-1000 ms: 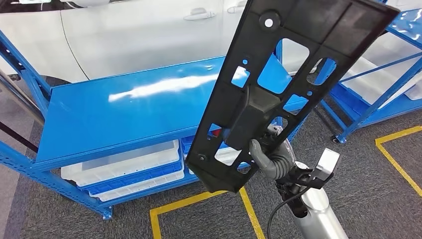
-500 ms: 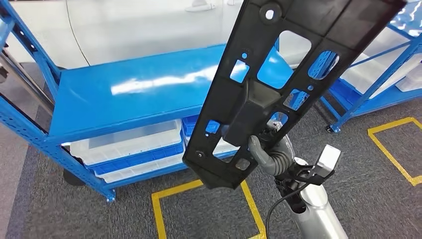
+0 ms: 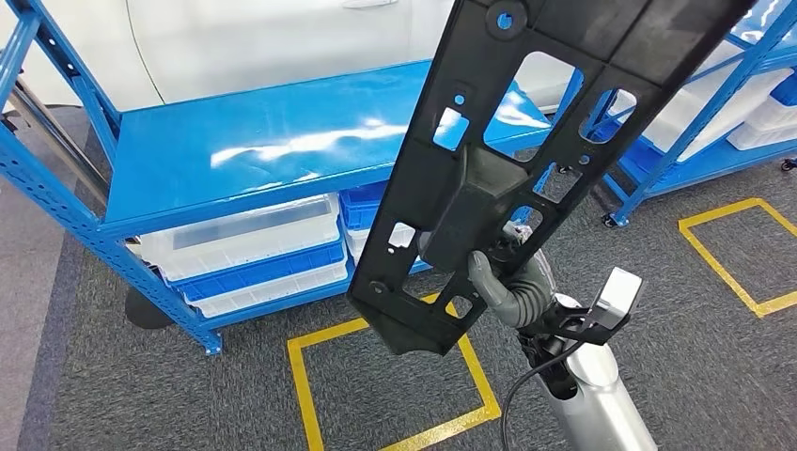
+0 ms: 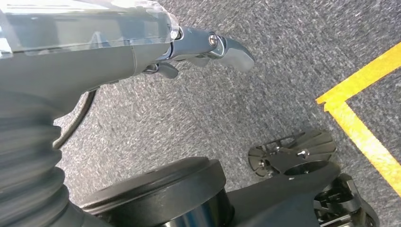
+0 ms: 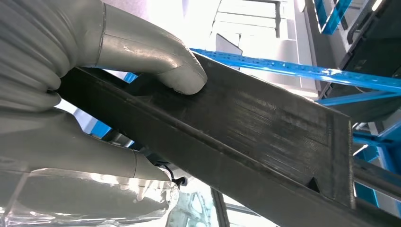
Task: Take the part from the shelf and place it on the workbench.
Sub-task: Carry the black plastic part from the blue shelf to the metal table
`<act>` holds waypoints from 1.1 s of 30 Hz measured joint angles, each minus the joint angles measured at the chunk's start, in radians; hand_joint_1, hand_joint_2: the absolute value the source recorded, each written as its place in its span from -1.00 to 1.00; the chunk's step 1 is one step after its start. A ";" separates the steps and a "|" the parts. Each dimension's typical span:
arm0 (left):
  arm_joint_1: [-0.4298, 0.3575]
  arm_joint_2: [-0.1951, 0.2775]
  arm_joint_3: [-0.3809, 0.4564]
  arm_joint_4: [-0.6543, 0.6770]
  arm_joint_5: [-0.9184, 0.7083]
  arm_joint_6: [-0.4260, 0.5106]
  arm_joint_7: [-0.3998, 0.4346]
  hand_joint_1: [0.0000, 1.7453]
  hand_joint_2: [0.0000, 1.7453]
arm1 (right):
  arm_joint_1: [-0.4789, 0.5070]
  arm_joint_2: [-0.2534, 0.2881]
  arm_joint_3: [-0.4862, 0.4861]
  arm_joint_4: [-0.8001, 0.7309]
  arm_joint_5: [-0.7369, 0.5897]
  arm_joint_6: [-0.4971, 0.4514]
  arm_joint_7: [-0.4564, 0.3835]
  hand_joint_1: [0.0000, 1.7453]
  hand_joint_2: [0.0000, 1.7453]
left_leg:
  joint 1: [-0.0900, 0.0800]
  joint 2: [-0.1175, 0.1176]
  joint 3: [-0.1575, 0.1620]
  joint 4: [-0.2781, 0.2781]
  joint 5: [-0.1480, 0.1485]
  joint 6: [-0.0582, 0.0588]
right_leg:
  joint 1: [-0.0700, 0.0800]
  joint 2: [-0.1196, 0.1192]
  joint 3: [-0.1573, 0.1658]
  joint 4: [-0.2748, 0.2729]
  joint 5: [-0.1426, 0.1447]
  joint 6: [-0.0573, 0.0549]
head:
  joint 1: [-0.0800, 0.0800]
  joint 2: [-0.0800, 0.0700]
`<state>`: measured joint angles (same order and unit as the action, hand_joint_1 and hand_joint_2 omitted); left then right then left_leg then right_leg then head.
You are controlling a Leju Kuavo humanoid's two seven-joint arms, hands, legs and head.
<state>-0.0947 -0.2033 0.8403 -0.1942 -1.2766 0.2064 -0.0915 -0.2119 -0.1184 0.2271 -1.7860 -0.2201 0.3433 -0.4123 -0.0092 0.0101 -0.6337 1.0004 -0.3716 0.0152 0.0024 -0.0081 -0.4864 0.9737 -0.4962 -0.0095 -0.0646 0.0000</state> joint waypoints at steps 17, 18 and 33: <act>0.005 0.004 0.006 0.000 -0.001 -0.002 0.001 -1.00 1.00 | 0.009 0.010 -0.002 0.000 0.002 0.000 0.000 1.00 1.00 | 0.015 -0.006 0.157 -0.015 -0.141 0.011 | -0.019 0.003 -0.212 0.067 0.116 0.044 | 0.000 0.000; 0.005 0.004 0.006 0.000 -0.001 -0.002 0.000 -1.00 1.00 | 0.011 0.010 -0.003 0.000 0.002 0.001 0.000 1.00 1.00 | 0.015 -0.003 0.143 -0.016 -0.127 0.017 | -0.021 0.005 -0.226 0.113 0.064 0.047 | 0.000 0.000; -0.001 0.006 0.006 0.000 -0.018 0.006 -0.003 -1.00 1.00 | 0.028 0.010 -0.021 -0.006 -0.008 0.019 0.007 1.00 1.00 | 0.007 0.023 0.001 0.074 -0.095 -0.026 | -0.007 -0.019 -0.015 -0.004 0.014 -0.016 | 0.000 0.000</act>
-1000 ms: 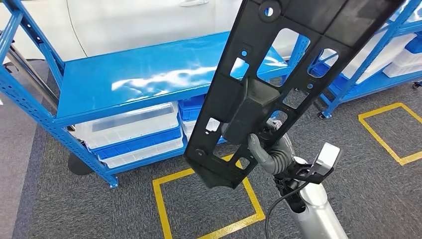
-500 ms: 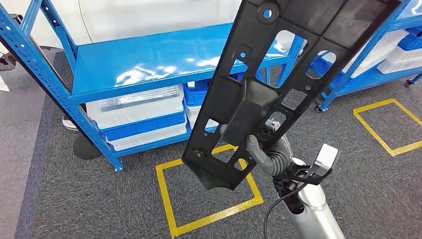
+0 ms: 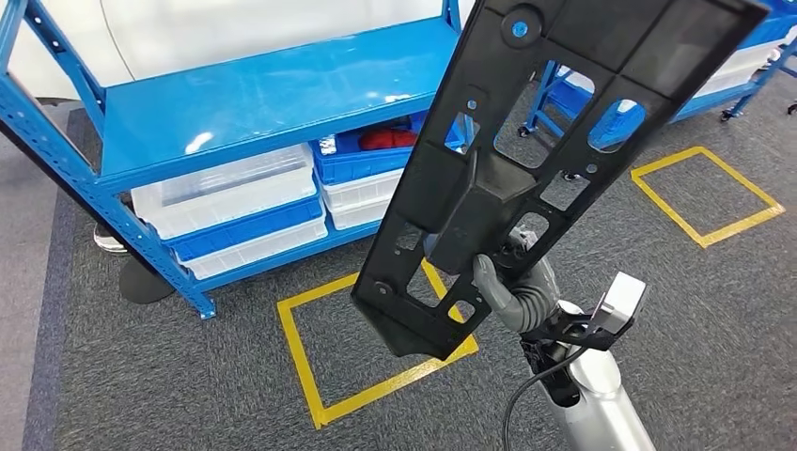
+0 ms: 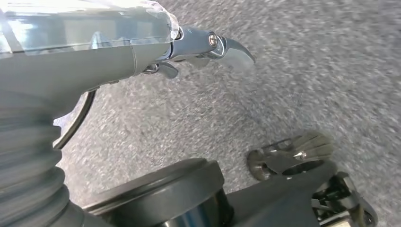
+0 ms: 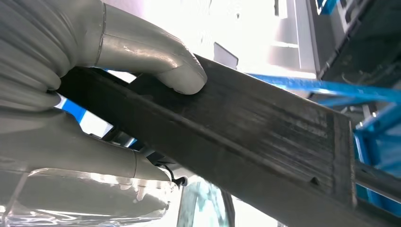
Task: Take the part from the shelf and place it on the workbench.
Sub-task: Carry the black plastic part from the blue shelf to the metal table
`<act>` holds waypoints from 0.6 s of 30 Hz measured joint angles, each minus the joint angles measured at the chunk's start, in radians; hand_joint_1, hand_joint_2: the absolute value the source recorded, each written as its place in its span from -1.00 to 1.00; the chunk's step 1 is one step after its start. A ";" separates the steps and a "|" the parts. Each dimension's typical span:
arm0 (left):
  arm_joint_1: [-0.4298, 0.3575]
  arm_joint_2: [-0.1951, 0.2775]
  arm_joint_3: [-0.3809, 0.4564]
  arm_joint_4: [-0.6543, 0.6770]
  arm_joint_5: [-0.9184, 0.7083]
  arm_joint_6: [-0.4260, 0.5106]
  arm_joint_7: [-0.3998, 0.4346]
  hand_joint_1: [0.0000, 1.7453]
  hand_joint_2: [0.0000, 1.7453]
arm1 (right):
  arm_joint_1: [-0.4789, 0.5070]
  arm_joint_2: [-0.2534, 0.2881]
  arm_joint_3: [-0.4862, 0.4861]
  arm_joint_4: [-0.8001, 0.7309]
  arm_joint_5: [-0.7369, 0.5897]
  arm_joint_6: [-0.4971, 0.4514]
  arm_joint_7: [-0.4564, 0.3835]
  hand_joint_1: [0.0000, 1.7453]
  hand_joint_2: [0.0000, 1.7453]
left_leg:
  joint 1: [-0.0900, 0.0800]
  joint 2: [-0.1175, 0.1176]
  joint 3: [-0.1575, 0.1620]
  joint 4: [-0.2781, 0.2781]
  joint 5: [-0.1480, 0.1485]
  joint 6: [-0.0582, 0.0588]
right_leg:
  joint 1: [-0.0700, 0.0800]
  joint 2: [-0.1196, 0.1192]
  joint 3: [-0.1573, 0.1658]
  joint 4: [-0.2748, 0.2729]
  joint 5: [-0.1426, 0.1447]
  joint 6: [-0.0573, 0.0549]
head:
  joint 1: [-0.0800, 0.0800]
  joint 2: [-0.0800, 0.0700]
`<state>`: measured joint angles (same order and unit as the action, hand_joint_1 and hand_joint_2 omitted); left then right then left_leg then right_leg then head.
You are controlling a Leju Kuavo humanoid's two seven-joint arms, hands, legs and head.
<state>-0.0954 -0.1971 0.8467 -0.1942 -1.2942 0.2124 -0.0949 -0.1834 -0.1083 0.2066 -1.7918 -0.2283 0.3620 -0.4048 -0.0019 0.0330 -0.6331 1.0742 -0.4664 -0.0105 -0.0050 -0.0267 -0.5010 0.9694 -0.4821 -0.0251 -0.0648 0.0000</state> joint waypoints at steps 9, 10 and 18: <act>0.003 0.003 0.001 0.000 -0.001 0.004 0.000 -1.00 1.00 | 0.004 0.000 -0.004 0.004 -0.005 0.013 0.001 1.00 1.00 | 0.006 -0.092 0.093 -0.038 -0.002 0.007 | 0.001 0.093 -0.055 0.032 0.024 0.008 | 0.000 0.000; 0.006 0.003 0.001 0.000 -0.001 0.004 0.000 -1.00 1.00 | 0.005 0.000 -0.004 0.004 -0.006 0.014 0.001 1.00 1.00 | 0.007 -0.103 0.102 -0.060 -0.005 0.010 | -0.001 0.102 -0.063 0.034 0.027 0.014 | 0.000 0.000; 0.008 -0.001 0.001 0.000 -0.001 0.003 0.000 -1.00 1.00 | 0.008 0.000 -0.015 0.003 -0.006 0.013 0.001 1.00 1.00 | 0.014 -0.019 0.103 -0.092 0.003 0.036 | -0.008 0.037 -0.208 0.293 -0.081 0.056 | 0.000 0.000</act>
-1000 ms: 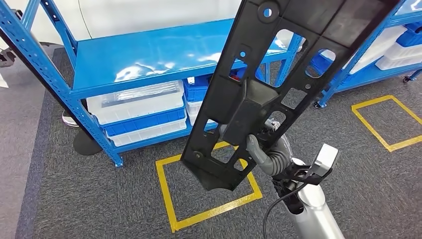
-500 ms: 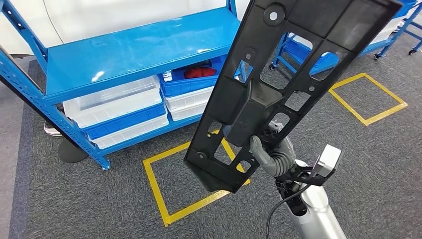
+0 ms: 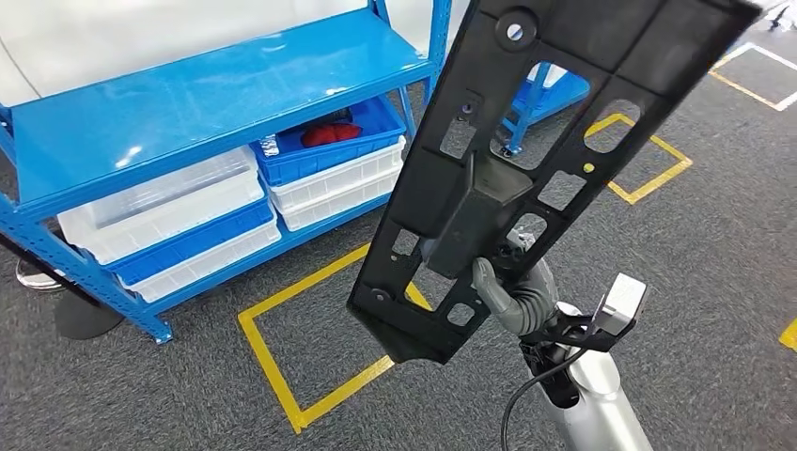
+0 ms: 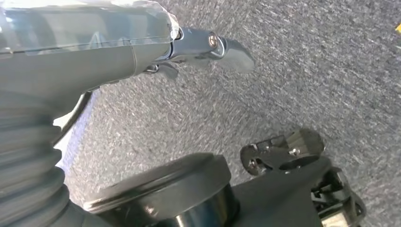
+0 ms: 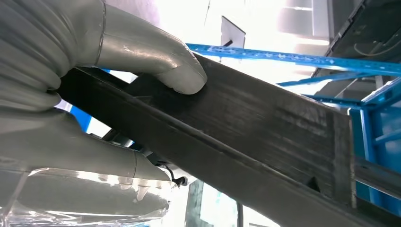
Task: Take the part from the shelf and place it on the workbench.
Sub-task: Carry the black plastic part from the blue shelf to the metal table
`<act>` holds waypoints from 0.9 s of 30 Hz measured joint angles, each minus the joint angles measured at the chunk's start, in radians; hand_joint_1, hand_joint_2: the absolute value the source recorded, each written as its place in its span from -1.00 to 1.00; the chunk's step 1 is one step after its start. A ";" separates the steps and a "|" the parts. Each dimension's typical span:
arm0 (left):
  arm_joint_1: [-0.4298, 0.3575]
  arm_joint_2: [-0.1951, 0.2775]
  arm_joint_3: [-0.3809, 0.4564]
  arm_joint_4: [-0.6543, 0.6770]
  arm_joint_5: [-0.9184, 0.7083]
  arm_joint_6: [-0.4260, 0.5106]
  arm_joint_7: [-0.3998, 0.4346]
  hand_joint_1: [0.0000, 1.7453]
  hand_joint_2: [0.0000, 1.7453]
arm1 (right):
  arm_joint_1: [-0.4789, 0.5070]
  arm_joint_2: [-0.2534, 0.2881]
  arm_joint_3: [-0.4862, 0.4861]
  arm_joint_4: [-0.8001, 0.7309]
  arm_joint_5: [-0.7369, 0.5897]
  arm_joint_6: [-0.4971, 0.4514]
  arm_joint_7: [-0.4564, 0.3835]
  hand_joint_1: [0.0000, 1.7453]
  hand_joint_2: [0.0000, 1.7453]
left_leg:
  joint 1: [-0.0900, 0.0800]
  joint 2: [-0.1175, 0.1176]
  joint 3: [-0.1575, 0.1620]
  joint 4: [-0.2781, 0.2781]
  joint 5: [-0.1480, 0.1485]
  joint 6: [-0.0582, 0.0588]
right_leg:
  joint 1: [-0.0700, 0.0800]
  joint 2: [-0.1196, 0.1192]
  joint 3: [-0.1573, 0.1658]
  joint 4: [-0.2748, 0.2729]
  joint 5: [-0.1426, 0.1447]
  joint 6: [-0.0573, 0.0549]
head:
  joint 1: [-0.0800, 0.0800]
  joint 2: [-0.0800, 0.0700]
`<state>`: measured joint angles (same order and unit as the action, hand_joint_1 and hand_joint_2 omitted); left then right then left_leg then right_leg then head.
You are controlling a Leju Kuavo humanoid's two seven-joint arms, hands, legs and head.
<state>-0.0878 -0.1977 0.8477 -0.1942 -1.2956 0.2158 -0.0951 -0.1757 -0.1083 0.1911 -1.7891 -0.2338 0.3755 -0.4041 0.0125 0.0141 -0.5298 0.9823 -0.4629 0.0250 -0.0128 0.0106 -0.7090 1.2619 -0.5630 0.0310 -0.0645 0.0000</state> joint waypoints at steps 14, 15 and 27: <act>-0.007 0.001 0.000 0.000 0.002 0.000 -0.002 -1.00 1.00 | 0.000 0.000 -0.009 -0.002 0.000 0.000 0.000 1.00 1.00 | -0.001 0.008 -0.071 0.194 -0.127 -0.050 | 0.001 -0.011 0.110 -0.263 0.141 -0.055 | 0.000 0.000; -0.010 0.001 0.000 0.000 0.002 0.000 -0.003 -1.00 1.00 | 0.001 0.000 -0.009 -0.002 0.000 0.001 0.000 1.00 1.00 | -0.001 -0.002 -0.102 0.263 -0.154 -0.051 | 0.003 0.000 0.109 -0.263 0.141 -0.057 | 0.000 0.000; -0.005 0.000 -0.001 0.000 -0.010 0.001 -0.003 -1.00 1.00 | 0.012 -0.001 -0.016 -0.010 0.014 -0.021 0.001 1.00 1.00 | 0.004 -0.044 0.004 0.005 -0.009 -0.008 | 0.006 0.070 0.065 -0.214 0.132 -0.013 | 0.000 0.000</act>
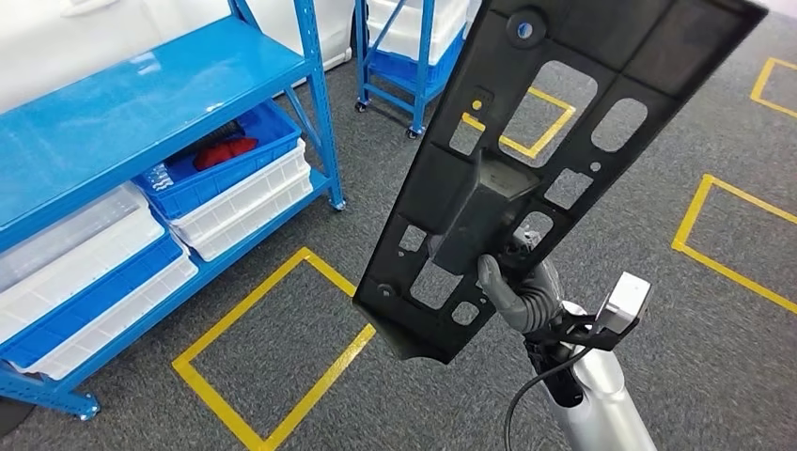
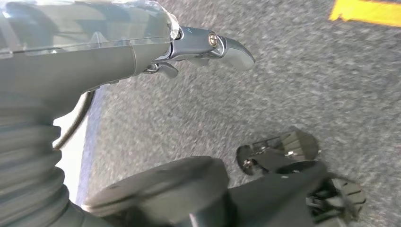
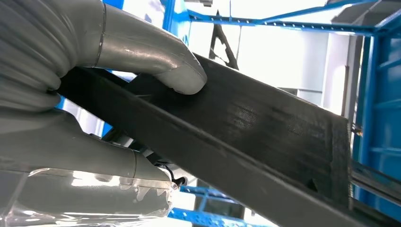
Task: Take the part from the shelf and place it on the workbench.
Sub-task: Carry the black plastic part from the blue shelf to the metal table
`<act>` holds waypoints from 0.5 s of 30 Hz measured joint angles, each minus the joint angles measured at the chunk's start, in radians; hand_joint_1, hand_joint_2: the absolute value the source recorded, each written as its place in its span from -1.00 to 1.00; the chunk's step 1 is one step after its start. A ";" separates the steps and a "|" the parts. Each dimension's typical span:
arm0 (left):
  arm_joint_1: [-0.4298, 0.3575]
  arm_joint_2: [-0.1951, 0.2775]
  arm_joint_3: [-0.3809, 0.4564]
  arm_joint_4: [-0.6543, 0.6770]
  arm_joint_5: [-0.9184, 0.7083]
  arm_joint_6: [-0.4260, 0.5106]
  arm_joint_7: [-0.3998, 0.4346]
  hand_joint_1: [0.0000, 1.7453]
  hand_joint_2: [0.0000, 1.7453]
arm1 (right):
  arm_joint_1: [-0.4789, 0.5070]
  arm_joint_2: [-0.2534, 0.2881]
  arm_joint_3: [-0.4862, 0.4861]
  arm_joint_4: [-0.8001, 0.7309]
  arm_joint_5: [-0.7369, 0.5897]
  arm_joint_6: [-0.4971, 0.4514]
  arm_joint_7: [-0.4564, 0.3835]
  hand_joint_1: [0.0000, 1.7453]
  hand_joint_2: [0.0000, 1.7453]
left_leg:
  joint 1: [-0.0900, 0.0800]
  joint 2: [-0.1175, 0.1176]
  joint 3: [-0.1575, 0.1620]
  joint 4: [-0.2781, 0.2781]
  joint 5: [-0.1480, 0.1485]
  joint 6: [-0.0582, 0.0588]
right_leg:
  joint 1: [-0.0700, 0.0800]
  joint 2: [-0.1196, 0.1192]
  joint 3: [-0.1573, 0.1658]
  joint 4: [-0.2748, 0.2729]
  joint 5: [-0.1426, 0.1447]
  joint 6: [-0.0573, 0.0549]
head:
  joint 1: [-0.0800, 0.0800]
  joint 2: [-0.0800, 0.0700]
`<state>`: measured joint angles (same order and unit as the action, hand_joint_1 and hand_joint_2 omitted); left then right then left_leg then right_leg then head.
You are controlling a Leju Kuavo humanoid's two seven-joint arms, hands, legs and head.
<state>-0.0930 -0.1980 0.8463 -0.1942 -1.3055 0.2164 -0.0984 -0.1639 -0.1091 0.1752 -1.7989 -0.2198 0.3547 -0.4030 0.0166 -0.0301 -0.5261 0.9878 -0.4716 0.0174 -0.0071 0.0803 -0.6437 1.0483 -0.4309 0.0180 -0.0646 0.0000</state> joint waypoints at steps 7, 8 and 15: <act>0.009 0.005 -0.017 0.000 -0.033 0.003 0.004 -1.00 1.00 | 0.151 -0.001 -0.073 -0.112 0.030 -0.045 0.004 1.00 1.00 | -0.002 0.081 0.008 -0.001 -0.009 -0.001 | -0.015 -0.090 -0.071 0.163 -0.051 0.027 | 0.000 0.000; 0.009 0.006 -0.018 0.000 -0.032 0.003 0.009 -1.00 1.00 | 0.161 -0.001 -0.078 -0.122 0.031 -0.043 0.003 1.00 1.00 | -0.003 0.093 0.013 0.000 -0.014 -0.005 | -0.013 -0.114 -0.030 0.086 -0.024 0.024 | 0.000 0.000; 0.009 0.014 -0.018 0.000 -0.024 0.010 0.034 -1.00 1.00 | 0.179 0.006 -0.094 -0.151 0.047 -0.030 -0.009 1.00 1.00 | -0.010 0.121 0.025 0.027 -0.060 -0.041 | -0.005 -0.109 0.031 -0.037 0.006 -0.029 | 0.000 0.000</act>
<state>-0.0841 -0.1836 0.8286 -0.1943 -1.3295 0.2265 -0.0642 0.0156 -0.1026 0.0815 -1.9502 -0.1729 0.3244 -0.4122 0.0070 0.0907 -0.5008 1.0148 -0.5314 -0.0233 -0.0125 -0.0287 -0.6128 1.0110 -0.4247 -0.0115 -0.0647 0.0000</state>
